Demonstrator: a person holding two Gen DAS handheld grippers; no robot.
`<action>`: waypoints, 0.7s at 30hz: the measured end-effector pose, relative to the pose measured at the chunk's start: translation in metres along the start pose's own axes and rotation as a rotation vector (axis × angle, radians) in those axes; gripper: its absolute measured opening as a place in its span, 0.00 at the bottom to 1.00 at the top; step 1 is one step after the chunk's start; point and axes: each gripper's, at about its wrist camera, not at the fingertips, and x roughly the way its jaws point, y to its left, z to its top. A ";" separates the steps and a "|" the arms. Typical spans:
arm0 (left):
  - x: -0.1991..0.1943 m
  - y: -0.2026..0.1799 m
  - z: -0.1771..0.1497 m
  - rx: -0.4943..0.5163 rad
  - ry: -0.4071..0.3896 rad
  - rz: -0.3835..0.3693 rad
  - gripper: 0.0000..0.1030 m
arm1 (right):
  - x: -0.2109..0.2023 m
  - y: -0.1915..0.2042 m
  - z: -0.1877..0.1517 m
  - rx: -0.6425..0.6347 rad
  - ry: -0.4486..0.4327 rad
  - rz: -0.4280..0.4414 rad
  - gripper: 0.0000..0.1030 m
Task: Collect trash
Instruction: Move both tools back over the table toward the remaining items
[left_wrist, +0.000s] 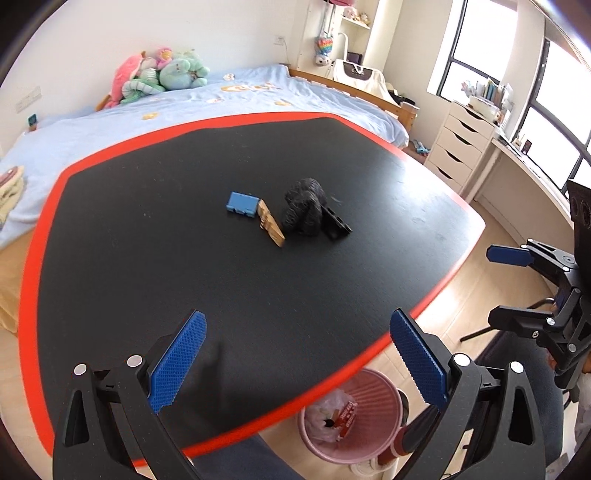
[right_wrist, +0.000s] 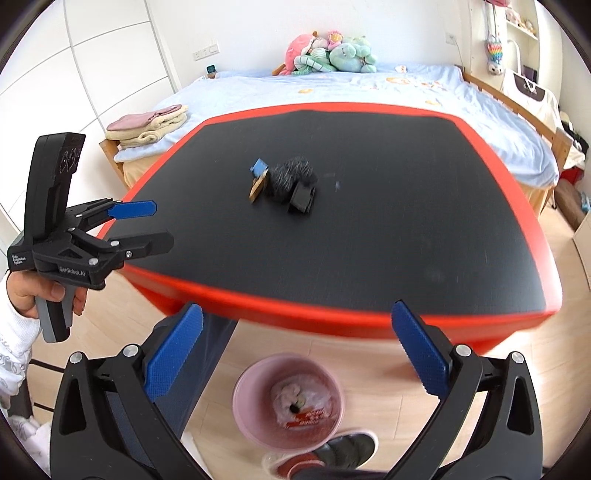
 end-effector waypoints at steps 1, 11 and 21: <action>0.003 0.002 0.003 -0.003 0.000 0.007 0.93 | 0.004 -0.001 0.004 -0.001 0.001 -0.002 0.97; 0.043 0.019 0.027 -0.017 0.014 0.049 0.93 | 0.054 -0.008 0.041 -0.063 0.012 -0.046 0.97; 0.072 0.030 0.038 -0.020 0.031 0.096 0.93 | 0.098 -0.012 0.062 -0.077 0.028 -0.056 0.97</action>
